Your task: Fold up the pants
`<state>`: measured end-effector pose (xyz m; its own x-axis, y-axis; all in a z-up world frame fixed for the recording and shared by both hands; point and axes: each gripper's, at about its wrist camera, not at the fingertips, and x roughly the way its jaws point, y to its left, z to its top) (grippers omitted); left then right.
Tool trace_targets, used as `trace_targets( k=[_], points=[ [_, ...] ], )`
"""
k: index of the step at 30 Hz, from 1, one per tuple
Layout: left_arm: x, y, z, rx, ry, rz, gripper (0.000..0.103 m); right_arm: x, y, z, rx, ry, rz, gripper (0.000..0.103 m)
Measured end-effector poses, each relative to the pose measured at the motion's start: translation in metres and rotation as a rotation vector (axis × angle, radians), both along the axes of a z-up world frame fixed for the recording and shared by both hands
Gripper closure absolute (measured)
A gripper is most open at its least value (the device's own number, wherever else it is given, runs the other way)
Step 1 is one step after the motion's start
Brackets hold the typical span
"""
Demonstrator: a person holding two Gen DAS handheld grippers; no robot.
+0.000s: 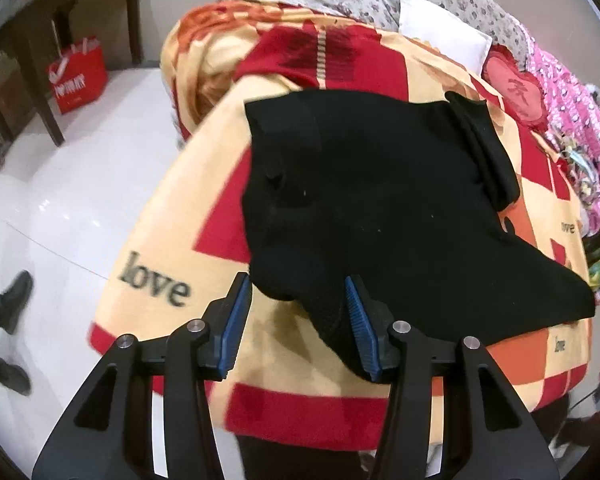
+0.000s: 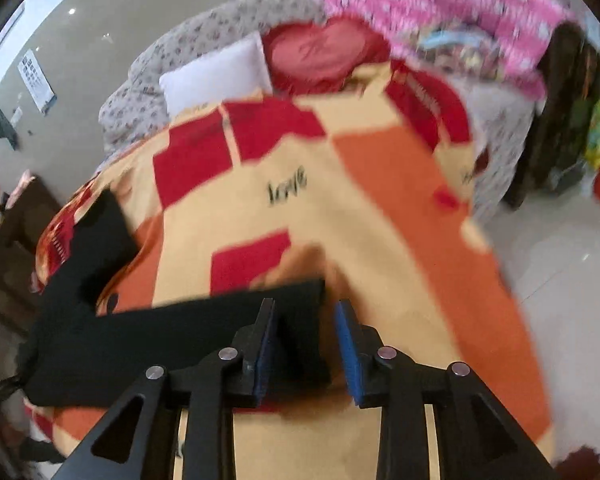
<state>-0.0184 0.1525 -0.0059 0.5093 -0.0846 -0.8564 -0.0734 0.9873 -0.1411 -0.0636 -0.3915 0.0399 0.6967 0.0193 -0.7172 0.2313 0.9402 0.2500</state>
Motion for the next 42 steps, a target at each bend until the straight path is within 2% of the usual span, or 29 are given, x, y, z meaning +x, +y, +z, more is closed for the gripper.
trace_targets(
  k=[3,6,7,12,14,15,16,17,19,22,23,24,27,29,31,33,36,38,39,40,42],
  points=[
    [-0.012,0.002,0.016,0.081,-0.043,0.017,0.055,0.015,0.036,0.016,0.068,-0.067,0.147,0.074],
    [-0.017,0.008,0.026,0.072,-0.058,0.022,0.055,0.033,0.078,0.013,0.077,-0.079,0.283,0.074],
    [-0.018,0.009,0.028,0.057,-0.061,0.02,0.055,0.044,0.097,0.005,0.084,-0.057,0.349,0.074],
    [-0.005,-0.01,0.025,0.024,-0.066,-0.009,0.055,0.075,0.163,-0.044,0.095,0.053,0.495,0.074],
    [0.003,-0.025,0.019,0.003,-0.062,-0.032,0.045,0.087,0.184,-0.072,0.067,0.141,0.549,0.073],
    [0.007,-0.033,0.015,-0.009,-0.063,-0.044,0.043,0.084,0.188,-0.071,0.012,0.081,0.559,0.071],
    [0.013,-0.041,0.011,-0.018,-0.064,-0.056,0.042,0.083,0.192,-0.068,-0.039,0.064,0.565,0.066],
    [0.021,-0.05,0.005,-0.026,-0.063,-0.068,0.042,0.088,0.197,-0.065,-0.093,0.095,0.564,0.066],
    [0.036,-0.059,-0.01,-0.038,-0.035,-0.074,0.042,0.099,0.199,-0.055,-0.083,0.103,0.57,0.066],
    [0.06,-0.068,-0.036,-0.014,0.032,-0.058,0.042,0.124,0.198,-0.029,-0.028,0.024,0.553,0.066],
    [0.062,-0.07,-0.037,0.005,0.017,-0.055,0.042,0.136,0.199,-0.02,-0.031,-0.011,0.547,0.066],
    [0.064,-0.072,-0.036,0.021,0.005,-0.059,0.042,0.146,0.2,-0.013,-0.053,-0.033,0.536,0.064],
    [0.07,-0.07,-0.035,-0.006,0.022,-0.06,0.041,0.19,0.201,-0.004,-0.171,-0.07,0.47,0.06],
    [0.074,-0.066,-0.035,-0.021,0.028,-0.056,0.041,0.227,0.195,-0.01,-0.189,-0.059,0.439,0.06],
    [0.076,-0.066,-0.036,-0.027,0.022,-0.059,0.038,0.259,0.189,-0.021,-0.148,-0.014,0.448,0.06],
    [0.076,-0.069,-0.036,-0.026,0.017,-0.072,0.032,0.276,0.187,-0.034,-0.095,0.025,0.489,0.06],
    [0.077,-0.074,-0.037,0.008,0.009,-0.088,0.031,0.293,0.191,-0.055,-0.072,0.075,0.529,0.06],
    [0.079,-0.076,-0.037,0.018,0.009,-0.091,0.031,0.293,0.193,-0.063,-0.028,0.046,0.55,0.072],
    [0.079,-0.075,-0.037,0.015,0.01,-0.091,0.031,0.292,0.193,-0.064,-0.02,0.034,0.55,0.088],
    [0.079,-0.074,-0.037,0.011,0.01,-0.091,0.031,0.289,0.191,-0.063,-0.029,0.019,0.541,0.096],
    [0.079,-0.073,-0.037,-0.003,0.013,-0.087,0.031,0.28,0.179,-0.054,0.006,-0.031,0.528,0.098]
  ],
)
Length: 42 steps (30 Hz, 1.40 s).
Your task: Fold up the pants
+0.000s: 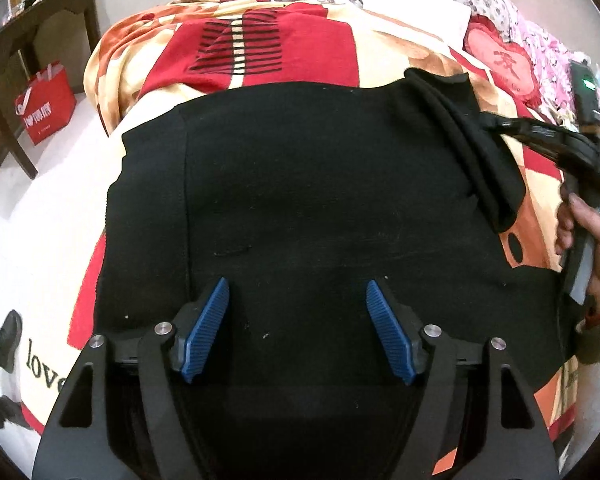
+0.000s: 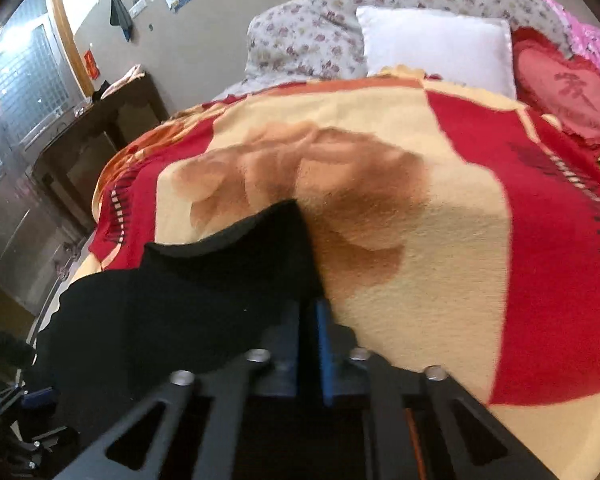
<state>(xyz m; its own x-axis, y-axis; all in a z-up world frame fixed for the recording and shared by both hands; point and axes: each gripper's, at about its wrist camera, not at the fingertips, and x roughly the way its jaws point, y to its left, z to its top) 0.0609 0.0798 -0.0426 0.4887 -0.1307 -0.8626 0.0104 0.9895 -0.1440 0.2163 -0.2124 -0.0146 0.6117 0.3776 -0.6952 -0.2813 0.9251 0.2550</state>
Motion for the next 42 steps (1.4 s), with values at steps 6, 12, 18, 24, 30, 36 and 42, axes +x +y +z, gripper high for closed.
trace_targets(
  k=[6,12,18,24,30,36,42],
  points=[
    [0.0,-0.001,0.0,-0.003,-0.001,0.012,0.031,-0.027,-0.04,0.027,0.072,-0.049,-0.056,0.098],
    [0.0,0.0,0.001,-0.014,-0.002,0.016,0.031,-0.069,-0.104,0.046,0.13,-0.121,-0.258,0.099],
    [0.001,0.003,0.002,-0.033,0.008,0.008,0.031,-0.145,-0.208,0.052,0.113,-0.175,-0.614,0.103],
    [0.005,0.02,0.019,-0.092,-0.002,0.014,0.031,-0.132,-0.171,0.05,0.068,-0.078,-0.36,0.085],
    [0.039,0.041,0.04,-0.058,-0.086,0.008,0.026,-0.079,-0.045,0.061,-0.172,-0.168,0.056,0.055],
    [0.1,0.046,0.033,-0.026,-0.069,-0.185,0.026,-0.031,0.036,0.039,-0.503,-0.195,0.348,0.055],
    [0.147,0.047,0.024,-0.046,-0.015,-0.326,0.026,0.001,0.047,0.019,-0.645,-0.157,0.51,0.055]
  ],
)
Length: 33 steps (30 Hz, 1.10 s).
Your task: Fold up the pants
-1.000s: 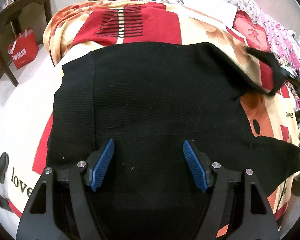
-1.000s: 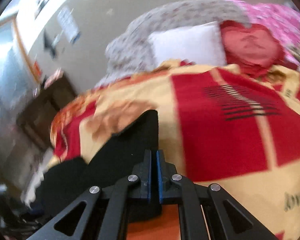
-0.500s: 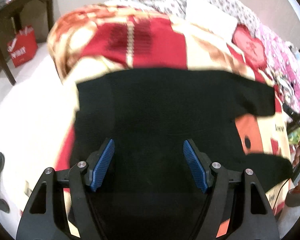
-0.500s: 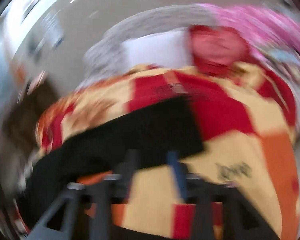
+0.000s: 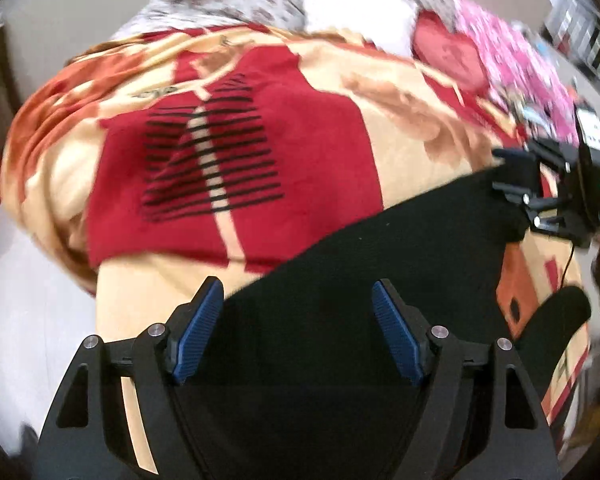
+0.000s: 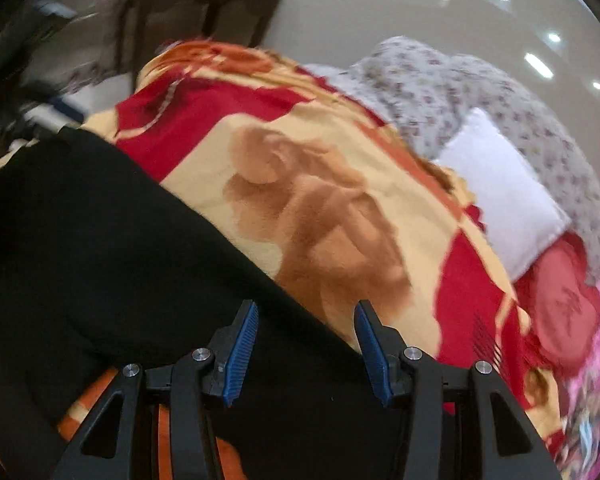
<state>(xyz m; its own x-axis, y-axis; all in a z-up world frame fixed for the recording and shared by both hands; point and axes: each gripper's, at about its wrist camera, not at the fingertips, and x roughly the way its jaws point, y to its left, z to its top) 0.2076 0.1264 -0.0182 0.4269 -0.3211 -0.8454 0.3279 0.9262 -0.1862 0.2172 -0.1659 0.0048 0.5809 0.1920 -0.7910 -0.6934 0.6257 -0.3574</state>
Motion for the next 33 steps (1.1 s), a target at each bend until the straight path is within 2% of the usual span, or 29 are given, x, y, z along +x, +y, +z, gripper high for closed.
trace_targets(
  k=[3,6,8,10,11,13,15,18,23,25,27,29,31,33],
  points=[
    [0.01,-0.009,-0.009,0.063,0.008,-0.063,0.026,0.008,0.003,-0.01,-0.06,0.028,0.02,0.054],
    [0.02,-0.021,-0.026,0.113,0.071,-0.107,0.025,0.009,0.003,-0.011,-0.06,0.013,0.049,0.055],
    [0.018,-0.033,-0.028,0.152,0.051,-0.153,0.019,0.004,0.007,-0.013,-0.103,-0.027,0.07,0.06],
    [0.015,-0.045,-0.027,0.198,0.029,-0.203,0.017,-0.001,0.014,-0.019,-0.142,-0.045,0.085,0.092],
    [0.015,-0.048,-0.026,0.194,0.033,-0.204,0.018,-0.003,0.016,-0.021,-0.158,-0.054,0.072,0.094],
    [0.015,-0.05,-0.023,0.175,0.038,-0.185,0.03,-0.008,0.019,-0.022,-0.159,-0.079,0.051,0.097],
    [0.006,-0.052,-0.015,0.152,0.026,-0.193,0.07,-0.018,0.017,-0.016,-0.131,-0.09,0.023,0.098],
    [-0.022,-0.057,0.002,0.212,-0.056,-0.186,0.084,-0.043,0.008,0.003,-0.058,-0.096,-0.005,0.099],
    [-0.094,-0.056,0.04,0.149,-0.18,-0.209,0.086,-0.12,-0.013,0.041,0.039,-0.133,-0.022,0.099],
    [-0.14,-0.05,0.061,0.096,-0.246,-0.213,0.086,-0.153,-0.023,0.051,0.078,-0.125,-0.032,0.099],
    [-0.166,-0.049,0.067,0.042,-0.272,-0.217,0.086,-0.196,-0.035,0.053,0.12,-0.102,-0.049,0.099],
    [-0.199,-0.048,0.058,0.001,-0.26,-0.218,0.086,-0.229,-0.042,0.043,0.136,-0.062,-0.051,0.099],
    [-0.221,-0.044,0.038,-0.028,-0.201,-0.194,0.086,-0.256,-0.046,0.026,0.167,-0.021,-0.067,0.099],
    [-0.23,-0.04,0.015,-0.023,-0.138,-0.151,0.086,-0.269,-0.047,-0.001,0.205,0.078,-0.086,0.099]
  ],
)
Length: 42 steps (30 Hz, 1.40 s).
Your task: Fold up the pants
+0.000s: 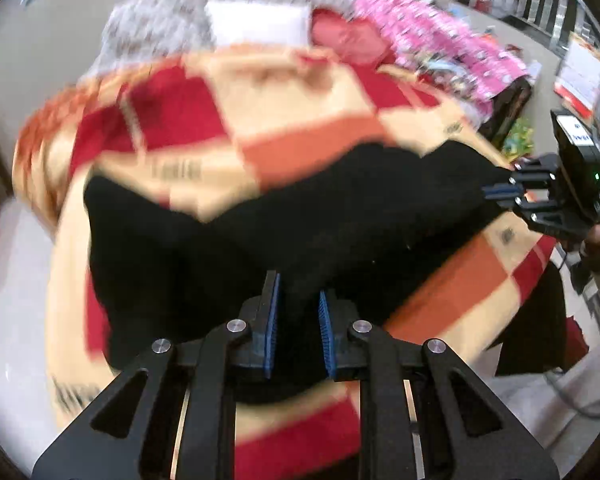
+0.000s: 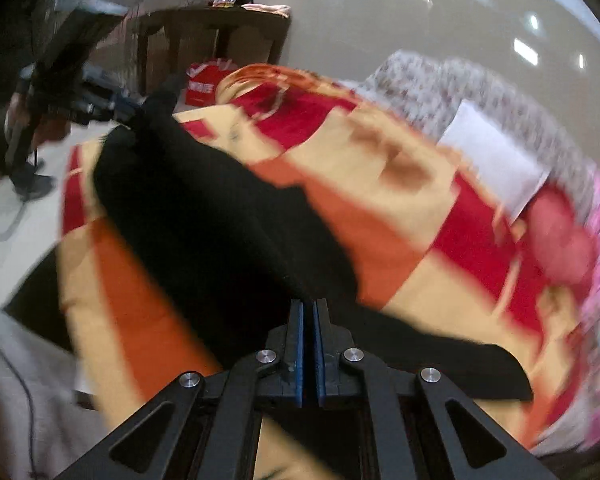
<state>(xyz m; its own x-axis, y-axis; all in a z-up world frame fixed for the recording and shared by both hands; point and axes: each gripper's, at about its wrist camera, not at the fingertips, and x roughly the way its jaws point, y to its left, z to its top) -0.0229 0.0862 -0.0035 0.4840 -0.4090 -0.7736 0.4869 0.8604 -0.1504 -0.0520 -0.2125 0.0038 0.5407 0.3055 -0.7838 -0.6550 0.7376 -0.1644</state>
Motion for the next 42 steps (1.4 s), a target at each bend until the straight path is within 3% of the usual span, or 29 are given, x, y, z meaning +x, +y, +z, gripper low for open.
trace_targets(
  k=[3,5,7,8,9,10,14,16,17,21,23,24,26,29,31,32,36,40,42],
  points=[
    [-0.009,0.014,-0.009,-0.052,0.067,0.056,0.085,-0.011,0.007,-0.032,0.007,0.08,-0.005,0.1],
    [-0.016,0.027,0.004,-0.061,0.057,0.103,0.081,-0.014,0.013,-0.032,0.035,0.102,0.002,0.099],
    [-0.021,0.037,0.018,-0.063,0.03,0.123,0.066,-0.013,0.016,-0.023,0.107,0.15,0.015,0.099],
    [-0.025,0.042,0.024,-0.063,0.009,0.138,0.053,-0.011,0.018,-0.018,0.148,0.178,0.022,0.098],
    [-0.027,0.046,0.031,-0.061,-0.013,0.155,0.042,-0.008,0.022,-0.012,0.172,0.176,0.02,0.095],
    [-0.027,0.048,0.039,-0.054,-0.039,0.183,0.038,-0.004,0.025,-0.006,0.183,0.155,0.008,0.09],
    [-0.02,0.057,0.047,-0.072,-0.062,0.256,0.037,0.035,0.036,0.012,0.271,0.106,-0.084,0.078],
    [-0.012,0.064,0.049,-0.127,-0.052,0.282,0.037,0.064,0.041,0.015,0.329,0.137,-0.162,0.061],
    [-0.008,0.065,0.049,-0.152,-0.054,0.306,0.034,0.081,0.047,0.012,0.353,0.177,-0.188,0.06],
    [0.005,0.061,0.031,-0.066,-0.03,0.371,0.03,0.123,0.073,-0.007,0.371,0.264,-0.198,0.06],
    [0.01,0.054,0.013,0.013,-0.003,0.391,0.03,0.135,0.088,-0.021,0.343,0.263,-0.206,0.086],
    [0.01,0.051,0.006,0.056,0.01,0.392,0.03,0.135,0.091,-0.023,0.316,0.242,-0.211,0.093],
    [0.003,0.05,-0.006,0.114,0.013,0.406,0.03,0.133,0.094,-0.018,0.295,0.183,-0.211,0.093],
    [0.0,0.063,-0.03,0.081,0.084,0.423,0.03,0.13,0.099,-0.019,0.216,0.069,-0.241,0.093],
    [0.005,0.073,-0.036,0.011,0.138,0.451,0.029,0.138,0.102,-0.037,0.21,0.111,-0.259,0.093],
    [0.006,0.075,-0.034,-0.008,0.152,0.465,0.029,0.14,0.1,-0.038,0.238,0.09,-0.27,0.093],
    [-0.005,0.068,0.0,0.051,0.051,0.478,0.029,0.134,0.082,-0.02,0.303,0.148,-0.3,0.093],
    [-0.012,0.055,0.029,0.014,-0.028,0.442,0.029,0.084,0.054,0.013,0.363,0.11,-0.259,0.09],
    [-0.011,0.045,0.029,-0.002,-0.034,0.418,0.029,0.063,0.041,0.011,0.374,0.125,-0.263,0.09]
  ],
)
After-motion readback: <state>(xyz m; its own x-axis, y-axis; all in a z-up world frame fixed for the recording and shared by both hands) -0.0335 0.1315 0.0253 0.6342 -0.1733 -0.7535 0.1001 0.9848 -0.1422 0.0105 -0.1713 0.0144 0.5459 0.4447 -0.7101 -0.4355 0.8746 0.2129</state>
